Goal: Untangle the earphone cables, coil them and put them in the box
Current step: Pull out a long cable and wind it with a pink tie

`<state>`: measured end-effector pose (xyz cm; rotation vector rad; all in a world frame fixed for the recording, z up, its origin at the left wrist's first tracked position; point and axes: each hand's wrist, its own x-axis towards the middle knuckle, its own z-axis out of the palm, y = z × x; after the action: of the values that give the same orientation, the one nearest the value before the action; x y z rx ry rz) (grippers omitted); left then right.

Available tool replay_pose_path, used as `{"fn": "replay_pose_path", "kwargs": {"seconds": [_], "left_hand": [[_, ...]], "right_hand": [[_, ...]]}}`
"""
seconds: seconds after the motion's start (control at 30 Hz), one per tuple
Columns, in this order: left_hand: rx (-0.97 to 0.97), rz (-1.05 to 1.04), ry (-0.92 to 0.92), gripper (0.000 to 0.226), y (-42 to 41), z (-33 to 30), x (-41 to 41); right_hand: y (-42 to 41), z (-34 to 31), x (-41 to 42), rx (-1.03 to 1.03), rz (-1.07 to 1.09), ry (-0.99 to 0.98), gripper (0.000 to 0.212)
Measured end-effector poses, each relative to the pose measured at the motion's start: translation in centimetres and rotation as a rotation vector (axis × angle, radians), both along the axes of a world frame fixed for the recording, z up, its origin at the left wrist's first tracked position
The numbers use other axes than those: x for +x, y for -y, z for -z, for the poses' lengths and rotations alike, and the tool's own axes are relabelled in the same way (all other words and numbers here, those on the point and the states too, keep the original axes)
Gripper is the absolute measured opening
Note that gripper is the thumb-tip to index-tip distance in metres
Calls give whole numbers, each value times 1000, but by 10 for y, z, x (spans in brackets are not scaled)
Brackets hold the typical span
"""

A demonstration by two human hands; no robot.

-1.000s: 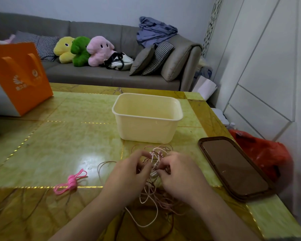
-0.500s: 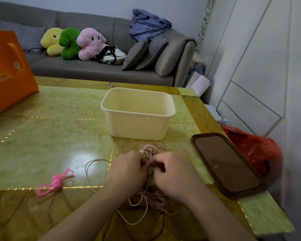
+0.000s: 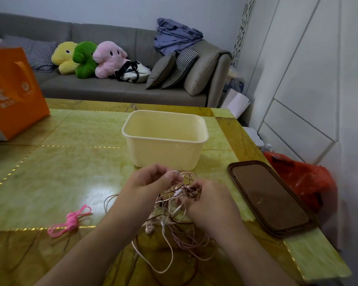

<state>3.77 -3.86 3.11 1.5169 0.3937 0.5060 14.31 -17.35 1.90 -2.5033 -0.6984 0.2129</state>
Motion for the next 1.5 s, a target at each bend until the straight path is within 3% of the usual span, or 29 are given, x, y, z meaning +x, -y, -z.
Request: {"fn": "replay_pose_path", "kwargs": {"seconds": [0.1,0.23,0.33,0.47,0.6,0.67,0.77,0.87,0.97,1.17,1.33,1.5], "left_hand": [[-84,-13,16,16,1,-1,1],[-168,-6,32,18,-5,-1,2],[-142,-2,34,16,-9,0,3],[-220,77,96,16,-9,0,4],[-496,197,198,13,-8,-7,1],[-500,199,218,17,-10,-7,-1],[-391,166,219,26,-12,-7,-3],[-364,149,215,32,-10,-5,-3],[-379,180,247,35,-8,-5,-4],[-324,54,224,72,-8,-4,-1],[-396,-67,273,47,-7,-14,-1],[-432,-77,270,43,-12,-13,-2]], "right_hand": [[5,-6,-4,90,-78,-63,27],[14,-13,-7,410,-147,-199,9],[14,-13,-2,523,-76,-53,21],[6,-12,1,396,-158,86,29],[-3,-6,5,315,-173,2,29],[-3,-4,6,307,-158,-35,33],[0,-6,6,385,-148,-184,43],[0,-17,7,593,-126,-426,25],[0,-20,2,621,-142,-534,22],[-3,-13,0,536,-139,-409,18],[0,-8,3,558,-73,-382,22],[1,-11,6,595,3,-289,20]]}}
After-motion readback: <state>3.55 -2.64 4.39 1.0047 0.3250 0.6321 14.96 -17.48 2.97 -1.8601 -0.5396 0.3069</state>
